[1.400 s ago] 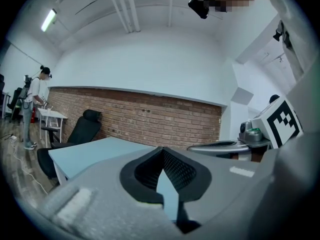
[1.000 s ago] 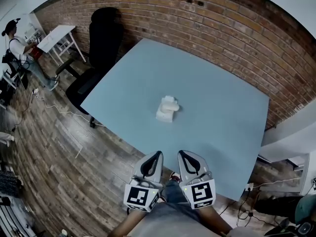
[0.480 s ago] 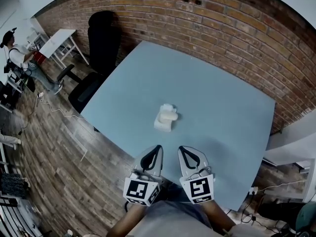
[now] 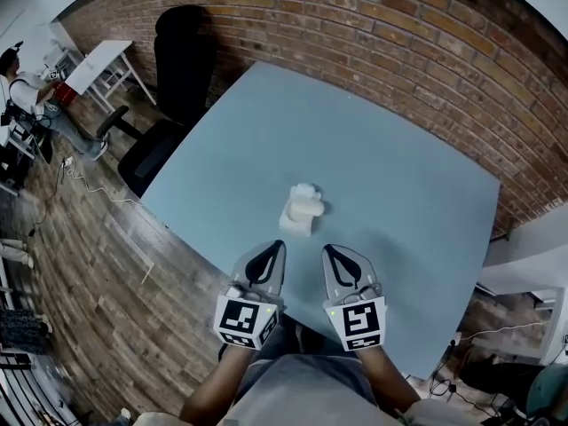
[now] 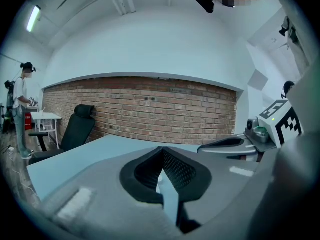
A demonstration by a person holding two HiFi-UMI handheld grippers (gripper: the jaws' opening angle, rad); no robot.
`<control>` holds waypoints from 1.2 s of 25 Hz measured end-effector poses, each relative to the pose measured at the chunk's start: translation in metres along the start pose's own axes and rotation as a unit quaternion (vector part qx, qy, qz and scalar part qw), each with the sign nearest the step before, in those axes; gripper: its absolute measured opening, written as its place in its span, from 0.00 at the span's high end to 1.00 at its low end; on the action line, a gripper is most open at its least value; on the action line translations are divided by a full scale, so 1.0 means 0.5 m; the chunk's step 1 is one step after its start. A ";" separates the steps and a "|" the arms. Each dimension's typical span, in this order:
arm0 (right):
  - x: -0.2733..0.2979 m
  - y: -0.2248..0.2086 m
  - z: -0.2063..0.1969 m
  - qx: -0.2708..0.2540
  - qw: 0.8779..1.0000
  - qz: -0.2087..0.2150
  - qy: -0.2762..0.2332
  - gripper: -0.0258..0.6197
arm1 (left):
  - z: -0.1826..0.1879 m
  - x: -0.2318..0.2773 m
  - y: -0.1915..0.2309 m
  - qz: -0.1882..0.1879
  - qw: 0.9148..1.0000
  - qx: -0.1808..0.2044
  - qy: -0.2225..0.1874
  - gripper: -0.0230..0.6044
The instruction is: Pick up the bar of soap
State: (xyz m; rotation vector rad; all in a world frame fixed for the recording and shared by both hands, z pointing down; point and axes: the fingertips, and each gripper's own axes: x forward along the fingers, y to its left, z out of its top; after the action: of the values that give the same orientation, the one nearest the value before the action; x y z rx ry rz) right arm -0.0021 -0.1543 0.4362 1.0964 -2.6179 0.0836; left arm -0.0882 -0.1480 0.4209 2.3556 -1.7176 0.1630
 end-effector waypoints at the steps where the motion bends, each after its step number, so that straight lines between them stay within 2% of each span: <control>1: 0.009 -0.005 0.004 -0.001 1.000 -0.004 -0.003 0.96 | -0.004 0.013 0.011 -0.003 1.000 0.000 0.004 0.96; 11: 0.098 -0.049 -0.012 0.017 0.999 -0.035 0.027 0.96 | -0.056 0.148 0.097 -0.043 0.997 0.026 0.062 0.96; 15: 0.137 -0.051 -0.034 0.026 0.998 -0.037 0.044 0.96 | -0.100 0.198 0.127 -0.058 0.993 0.040 0.090 0.96; 19: 0.178 -0.049 -0.067 0.035 0.996 -0.036 0.072 0.96 | -0.168 0.244 0.142 -0.087 0.986 0.050 0.133 0.96; 24: 0.226 -0.044 -0.106 0.052 0.993 -0.016 0.101 0.96 | -0.221 0.287 0.153 -0.120 0.976 0.052 0.174 0.96; 30: 0.255 -0.073 -0.153 0.067 0.987 -0.041 0.138 0.96 | -0.253 0.325 0.150 -0.154 0.965 0.053 0.206 0.96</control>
State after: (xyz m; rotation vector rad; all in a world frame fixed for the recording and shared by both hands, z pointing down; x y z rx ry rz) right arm -0.0416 -0.2550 0.5445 1.1439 -2.3464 0.3722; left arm -0.1039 -0.2898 0.5877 2.4080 -1.1636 0.6508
